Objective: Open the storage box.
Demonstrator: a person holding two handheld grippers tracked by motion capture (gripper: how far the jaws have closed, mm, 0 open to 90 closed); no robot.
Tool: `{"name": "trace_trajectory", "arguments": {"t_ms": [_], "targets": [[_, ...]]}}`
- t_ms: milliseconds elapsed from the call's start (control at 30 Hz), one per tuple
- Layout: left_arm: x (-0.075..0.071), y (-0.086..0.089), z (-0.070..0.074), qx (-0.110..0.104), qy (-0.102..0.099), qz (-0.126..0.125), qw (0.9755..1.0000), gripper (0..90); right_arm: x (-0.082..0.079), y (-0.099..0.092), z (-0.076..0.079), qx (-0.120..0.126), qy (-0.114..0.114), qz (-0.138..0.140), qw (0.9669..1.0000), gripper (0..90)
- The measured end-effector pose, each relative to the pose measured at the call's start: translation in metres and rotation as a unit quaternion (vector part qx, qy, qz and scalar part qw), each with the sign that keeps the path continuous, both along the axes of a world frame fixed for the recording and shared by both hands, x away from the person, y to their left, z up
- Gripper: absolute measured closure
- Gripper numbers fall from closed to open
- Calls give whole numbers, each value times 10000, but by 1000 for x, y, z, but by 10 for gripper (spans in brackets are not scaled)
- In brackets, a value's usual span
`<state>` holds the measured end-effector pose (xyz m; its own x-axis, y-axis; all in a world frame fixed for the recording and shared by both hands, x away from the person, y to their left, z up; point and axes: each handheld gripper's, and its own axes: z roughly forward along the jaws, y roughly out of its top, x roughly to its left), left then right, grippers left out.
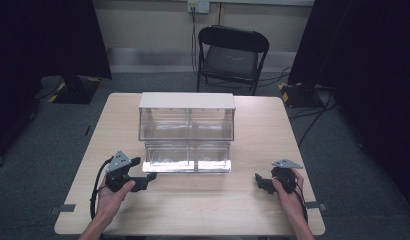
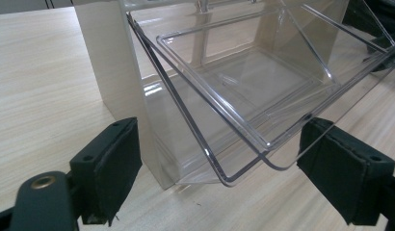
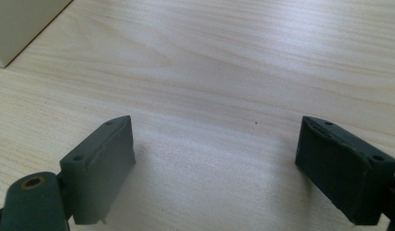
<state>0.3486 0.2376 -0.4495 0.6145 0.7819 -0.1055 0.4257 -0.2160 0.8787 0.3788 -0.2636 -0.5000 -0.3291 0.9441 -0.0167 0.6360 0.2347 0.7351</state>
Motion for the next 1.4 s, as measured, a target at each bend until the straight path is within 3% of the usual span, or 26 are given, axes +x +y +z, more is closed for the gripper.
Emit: {"name": "trace_trajectory", "arguments": {"t_ms": [833, 1400], "targets": [[-1, 2, 7, -79, -101, 6, 9999, 157, 0, 0, 0, 1, 1, 0, 10000, 128], [-1, 1, 13, -266, -122, 25, 9996, 157, 0, 0, 0, 4, 6, 5, 10000, 125]]}}
